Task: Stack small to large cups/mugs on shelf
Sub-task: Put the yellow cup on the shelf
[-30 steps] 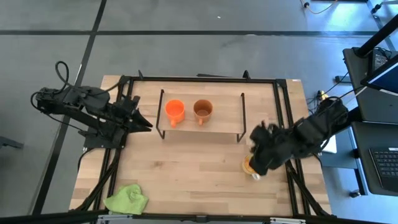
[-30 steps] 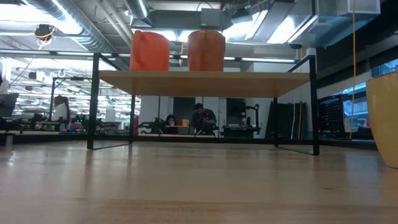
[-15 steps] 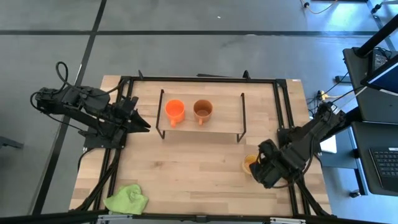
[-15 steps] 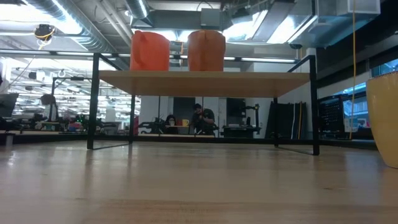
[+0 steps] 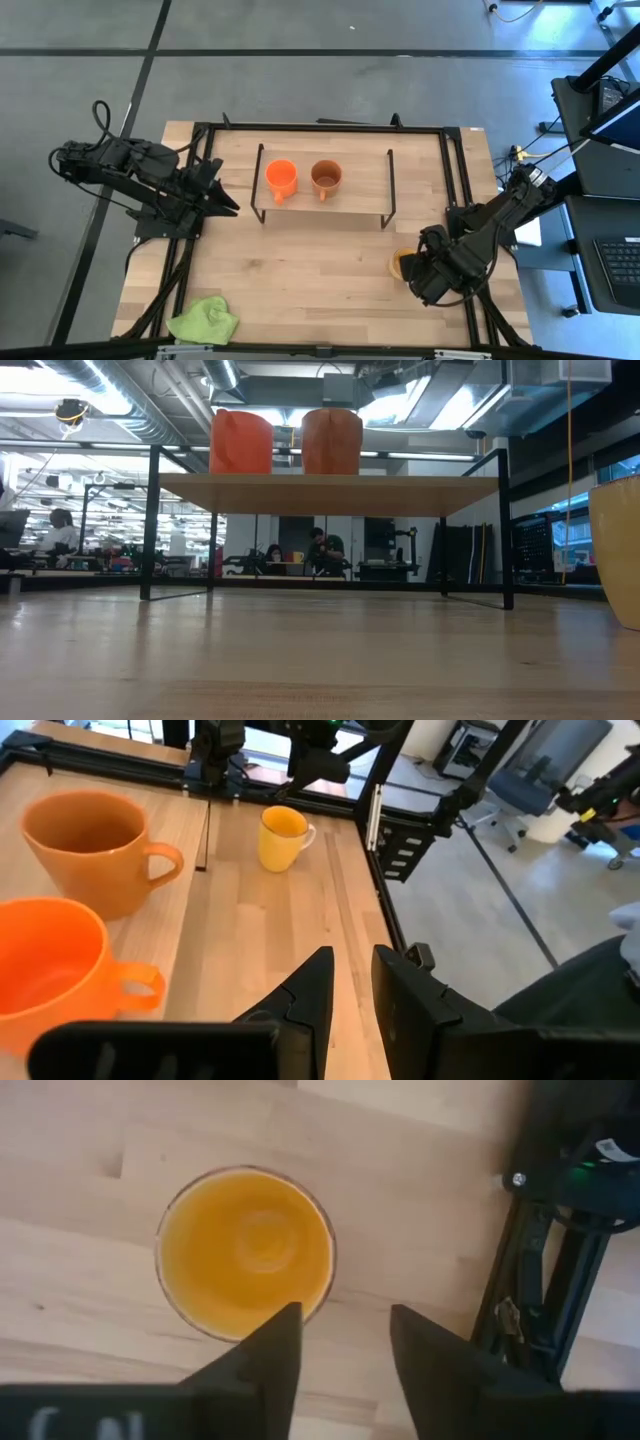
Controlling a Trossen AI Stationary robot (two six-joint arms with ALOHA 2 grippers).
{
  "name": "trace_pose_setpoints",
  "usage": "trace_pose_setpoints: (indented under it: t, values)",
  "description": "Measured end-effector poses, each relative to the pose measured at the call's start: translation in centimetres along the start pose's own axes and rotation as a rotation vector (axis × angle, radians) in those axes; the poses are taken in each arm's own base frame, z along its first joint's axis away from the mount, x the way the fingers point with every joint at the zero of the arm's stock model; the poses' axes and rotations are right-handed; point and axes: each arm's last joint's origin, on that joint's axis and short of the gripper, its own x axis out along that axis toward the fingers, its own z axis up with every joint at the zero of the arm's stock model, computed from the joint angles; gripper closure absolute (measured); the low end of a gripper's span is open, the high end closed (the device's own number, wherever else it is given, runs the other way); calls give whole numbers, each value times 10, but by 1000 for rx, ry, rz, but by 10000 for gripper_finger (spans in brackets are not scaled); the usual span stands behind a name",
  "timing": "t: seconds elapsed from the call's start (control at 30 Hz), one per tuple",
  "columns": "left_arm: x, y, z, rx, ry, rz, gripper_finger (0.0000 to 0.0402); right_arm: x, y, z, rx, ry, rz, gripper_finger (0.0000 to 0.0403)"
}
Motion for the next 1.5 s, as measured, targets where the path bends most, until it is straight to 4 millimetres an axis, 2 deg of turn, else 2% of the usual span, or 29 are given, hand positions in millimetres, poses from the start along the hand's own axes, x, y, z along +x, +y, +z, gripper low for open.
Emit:
trace_pose_setpoints:
  t: [0.1, 0.2, 0.47, 1.07, 1.3, 1.5]
  values:
    - [0, 0, -1, 0, 15, 5, 336, 0, 1, 4, 27, -7, -15, 229]
    - [0, 1, -2, 1, 25, 8, 340, 3, 2, 7, 45, -14, -28, 225]
    - [0, 1, -3, 10, 26, 9, 358, 38, 8, 2, 63, 29, -7, 235]
    - [-5, 1, -3, 3, 14, 6, 367, 40, 5, 6, 81, -30, -23, 236]
    - [-5, 1, -3, 2, 12, 9, 367, 68, 5, 1, 92, -12, 6, 236]
    - [-5, 1, -3, -2, 7, 21, 367, 73, 4, 1, 85, -14, 4, 236]
